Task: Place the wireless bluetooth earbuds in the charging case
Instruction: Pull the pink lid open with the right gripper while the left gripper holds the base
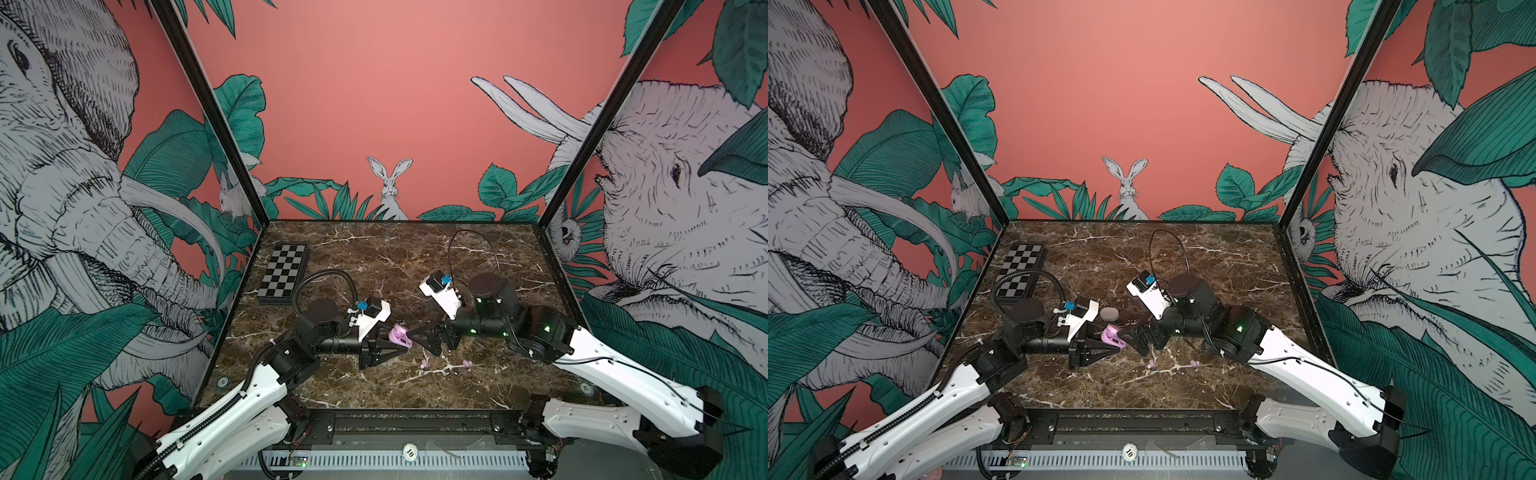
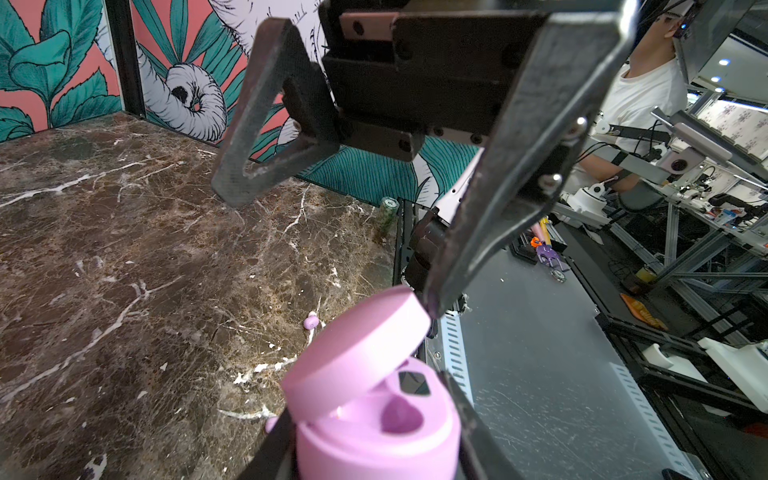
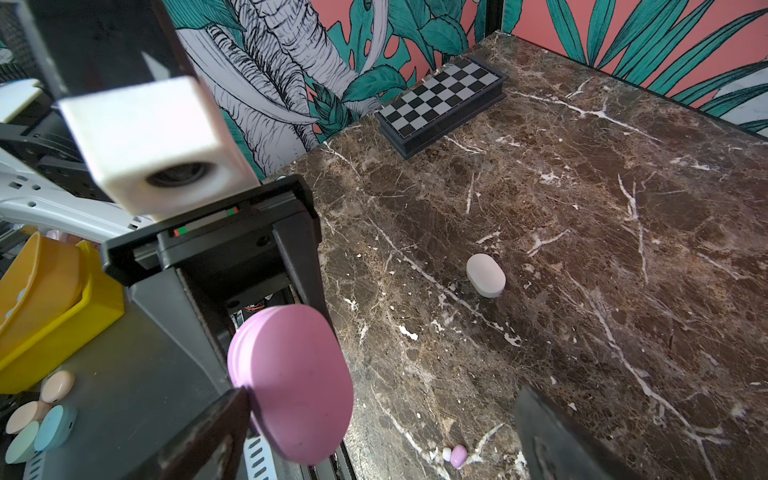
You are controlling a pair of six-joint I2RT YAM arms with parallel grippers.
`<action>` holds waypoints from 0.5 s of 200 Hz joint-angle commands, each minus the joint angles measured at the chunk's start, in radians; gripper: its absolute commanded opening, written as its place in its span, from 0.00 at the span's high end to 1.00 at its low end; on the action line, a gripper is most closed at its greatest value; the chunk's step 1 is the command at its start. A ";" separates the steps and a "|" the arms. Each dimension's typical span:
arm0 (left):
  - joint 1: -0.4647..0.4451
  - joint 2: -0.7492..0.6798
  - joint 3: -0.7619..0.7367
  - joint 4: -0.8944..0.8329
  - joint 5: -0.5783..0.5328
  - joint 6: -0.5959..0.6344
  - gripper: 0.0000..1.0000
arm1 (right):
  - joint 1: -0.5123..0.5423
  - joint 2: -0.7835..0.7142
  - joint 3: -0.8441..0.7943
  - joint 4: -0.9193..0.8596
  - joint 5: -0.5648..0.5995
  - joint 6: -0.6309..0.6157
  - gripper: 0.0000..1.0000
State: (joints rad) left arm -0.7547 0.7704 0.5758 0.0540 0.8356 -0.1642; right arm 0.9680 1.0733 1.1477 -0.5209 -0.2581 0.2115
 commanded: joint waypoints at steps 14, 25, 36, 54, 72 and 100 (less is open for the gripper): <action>-0.006 -0.027 0.024 0.043 0.060 0.018 1.00 | -0.006 -0.012 0.019 -0.024 0.057 -0.018 0.02; -0.005 -0.026 0.025 0.043 0.060 0.019 1.00 | -0.007 -0.013 0.019 -0.025 0.058 -0.020 0.02; -0.005 -0.025 0.026 0.044 0.060 0.019 1.00 | -0.007 -0.013 0.018 -0.028 0.056 -0.019 0.02; -0.005 -0.025 0.026 0.041 0.060 0.020 1.00 | -0.007 -0.013 0.018 -0.032 0.058 -0.020 0.02; -0.005 -0.027 0.025 0.041 0.059 0.021 1.00 | -0.008 -0.014 0.022 -0.034 0.060 -0.020 0.02; -0.005 -0.028 0.023 0.039 0.056 0.025 1.00 | -0.007 -0.019 0.025 -0.037 0.057 -0.022 0.03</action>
State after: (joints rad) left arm -0.7547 0.7704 0.5758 0.0525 0.8490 -0.1596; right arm 0.9668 1.0630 1.1515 -0.5323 -0.2394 0.2081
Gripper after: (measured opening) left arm 0.428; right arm 0.974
